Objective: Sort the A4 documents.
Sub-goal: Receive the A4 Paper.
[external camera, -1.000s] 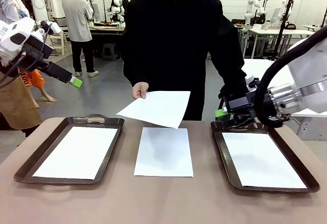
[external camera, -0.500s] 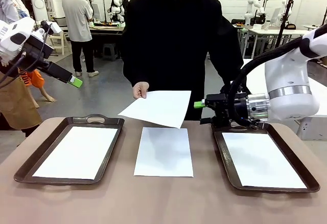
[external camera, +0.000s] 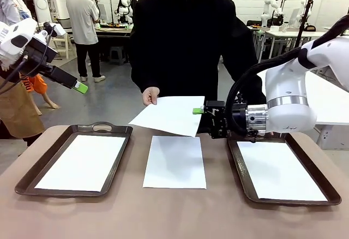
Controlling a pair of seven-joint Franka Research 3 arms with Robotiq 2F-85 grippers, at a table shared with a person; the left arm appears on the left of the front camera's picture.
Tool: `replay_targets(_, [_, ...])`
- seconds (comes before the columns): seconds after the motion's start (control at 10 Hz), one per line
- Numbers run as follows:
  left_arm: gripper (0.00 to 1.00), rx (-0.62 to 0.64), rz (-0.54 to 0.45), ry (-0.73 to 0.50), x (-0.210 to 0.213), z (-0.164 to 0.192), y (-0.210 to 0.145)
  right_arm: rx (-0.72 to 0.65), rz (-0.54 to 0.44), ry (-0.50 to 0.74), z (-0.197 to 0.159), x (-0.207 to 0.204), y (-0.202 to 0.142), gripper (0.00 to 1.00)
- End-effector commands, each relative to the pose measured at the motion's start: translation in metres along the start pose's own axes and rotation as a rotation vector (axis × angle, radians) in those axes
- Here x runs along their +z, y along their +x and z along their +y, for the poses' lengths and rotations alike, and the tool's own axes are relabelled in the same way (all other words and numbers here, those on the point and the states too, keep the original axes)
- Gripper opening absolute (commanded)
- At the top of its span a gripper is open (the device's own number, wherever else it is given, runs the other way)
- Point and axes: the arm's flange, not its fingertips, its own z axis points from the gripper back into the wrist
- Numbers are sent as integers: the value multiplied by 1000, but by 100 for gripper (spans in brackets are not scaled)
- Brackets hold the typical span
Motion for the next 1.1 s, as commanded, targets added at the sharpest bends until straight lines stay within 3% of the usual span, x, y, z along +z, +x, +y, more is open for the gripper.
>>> replay_targets(0.0, [100,-8,4,4,0,0,-1,-39,-12,60,-2,-12,11,100])
replay_targets(0.5, [100,-8,4,4,0,0,-1,-141,-112,161,-6,-20,31,100])
replay_targets(1.0, [100,-8,4,4,0,0,-1,-183,-87,193,-13,-21,26,100])
